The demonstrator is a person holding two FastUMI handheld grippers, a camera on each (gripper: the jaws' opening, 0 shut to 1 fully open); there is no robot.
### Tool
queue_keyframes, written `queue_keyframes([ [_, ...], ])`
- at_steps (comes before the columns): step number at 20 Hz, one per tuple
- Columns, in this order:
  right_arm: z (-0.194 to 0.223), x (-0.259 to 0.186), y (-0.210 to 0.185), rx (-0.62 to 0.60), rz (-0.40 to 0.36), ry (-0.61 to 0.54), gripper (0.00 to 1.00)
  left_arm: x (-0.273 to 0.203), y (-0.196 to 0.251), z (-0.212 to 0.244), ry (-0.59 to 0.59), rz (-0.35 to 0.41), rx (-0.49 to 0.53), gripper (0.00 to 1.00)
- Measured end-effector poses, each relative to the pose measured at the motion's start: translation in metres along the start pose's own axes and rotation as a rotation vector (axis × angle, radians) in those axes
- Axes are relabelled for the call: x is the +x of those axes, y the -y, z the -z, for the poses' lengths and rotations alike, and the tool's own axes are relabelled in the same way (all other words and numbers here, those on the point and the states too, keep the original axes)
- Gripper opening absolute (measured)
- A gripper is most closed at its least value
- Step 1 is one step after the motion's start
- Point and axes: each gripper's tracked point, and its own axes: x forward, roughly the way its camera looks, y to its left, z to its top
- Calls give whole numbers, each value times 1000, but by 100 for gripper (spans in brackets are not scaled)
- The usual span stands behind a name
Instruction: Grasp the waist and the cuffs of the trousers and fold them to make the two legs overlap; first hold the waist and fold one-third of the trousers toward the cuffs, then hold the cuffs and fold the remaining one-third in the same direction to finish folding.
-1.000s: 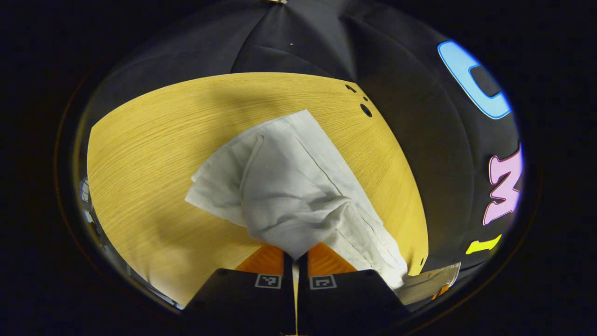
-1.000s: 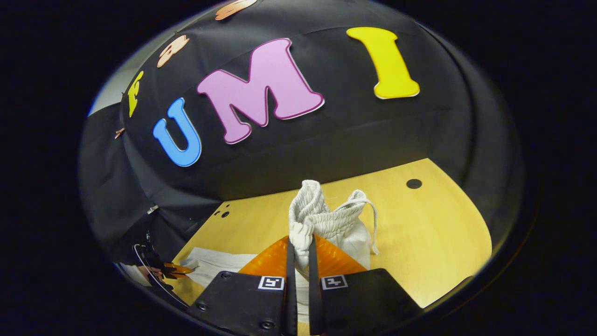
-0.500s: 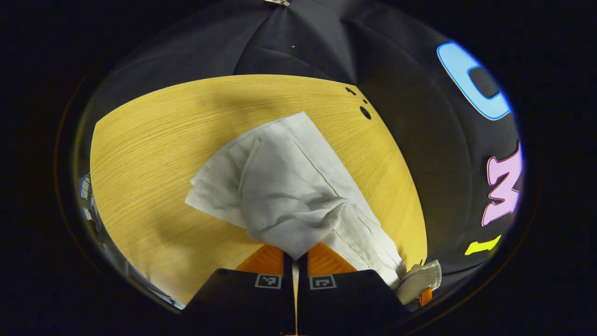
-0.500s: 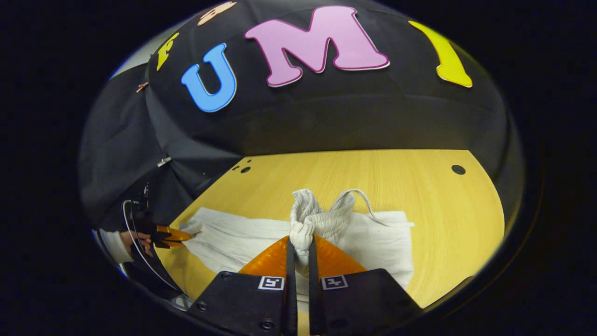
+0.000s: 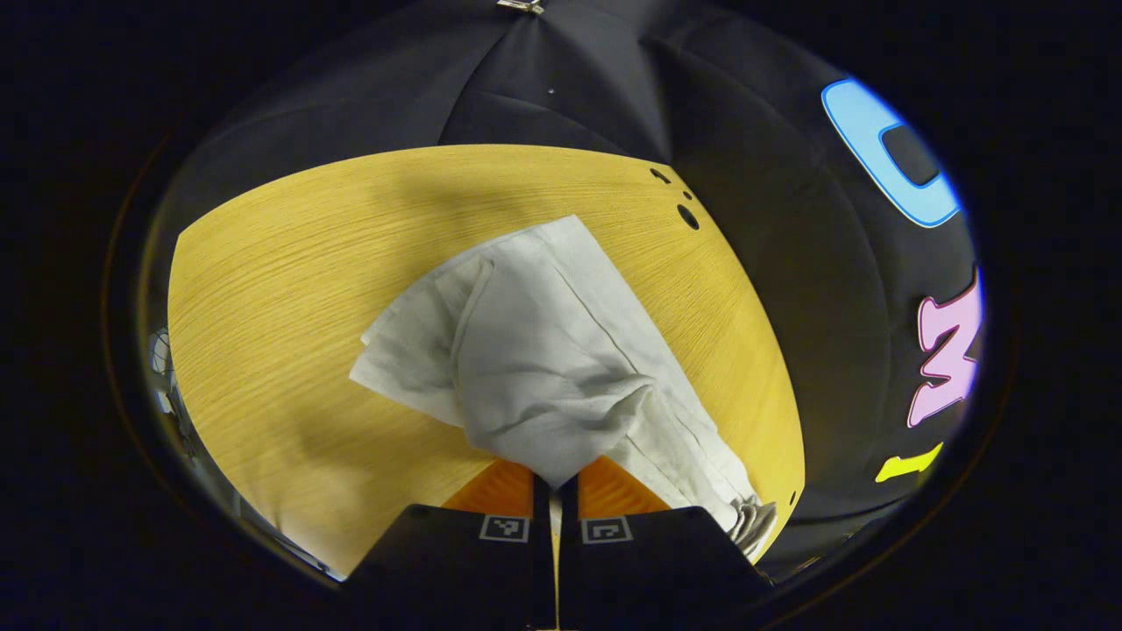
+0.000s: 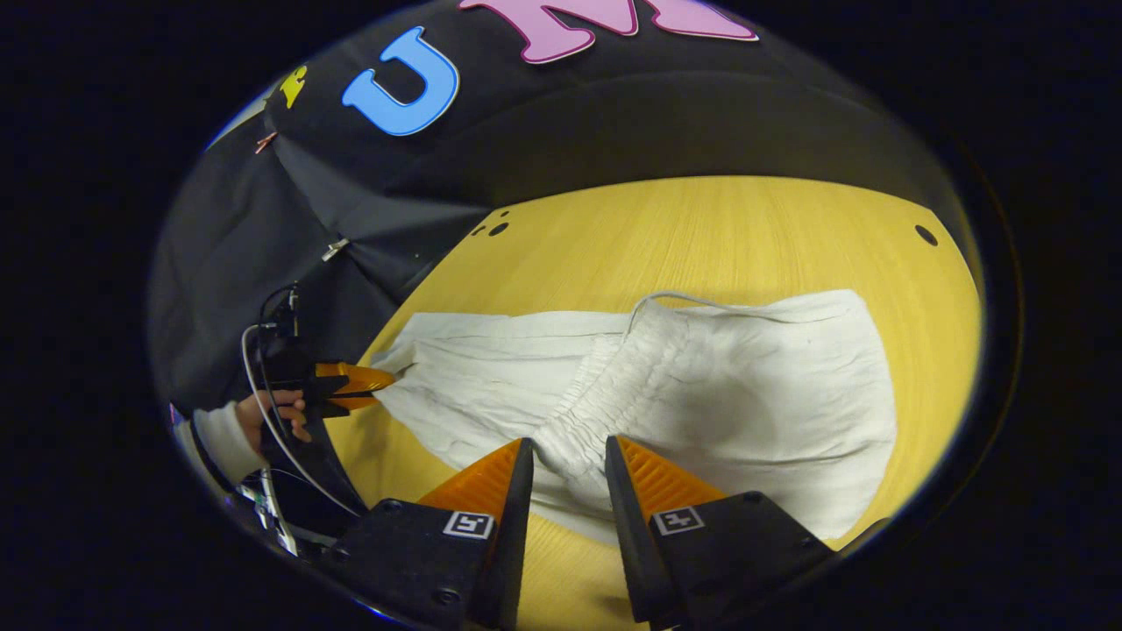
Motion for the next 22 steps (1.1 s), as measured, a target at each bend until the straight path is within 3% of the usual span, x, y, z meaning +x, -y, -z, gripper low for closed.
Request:
queue_keyframes([
  [1, -4, -8, -6, 34, -30, 20, 55, -2, 2, -3, 17, 18, -5, 12],
  [3, -13, -25, -6, 88, -46, 56, 64, -4, 6, -9, 37, 42, -20, 7],
  [6, -24, -57, 8, 152, -31, 114, 64, -15, 25, -23, 86, 129, -65, 8],
  [7, -26, -65, 14, 164, -17, 131, 53, -19, 36, -26, 107, 158, -74, 8],
  [8, -25, -76, 25, 171, 3, 145, 63, -25, 46, -30, 126, 185, -74, 7],
  [10, -27, -96, 44, 192, 37, 177, 64, -31, 65, -33, 157, 210, -35, 7],
  [17, -35, -154, 88, 261, 129, 292, 63, -60, 167, -14, 236, 286, 301, 7],
  [22, -39, -180, 110, 343, 158, 361, 63, -72, 239, 43, 240, 345, 582, 7],
])
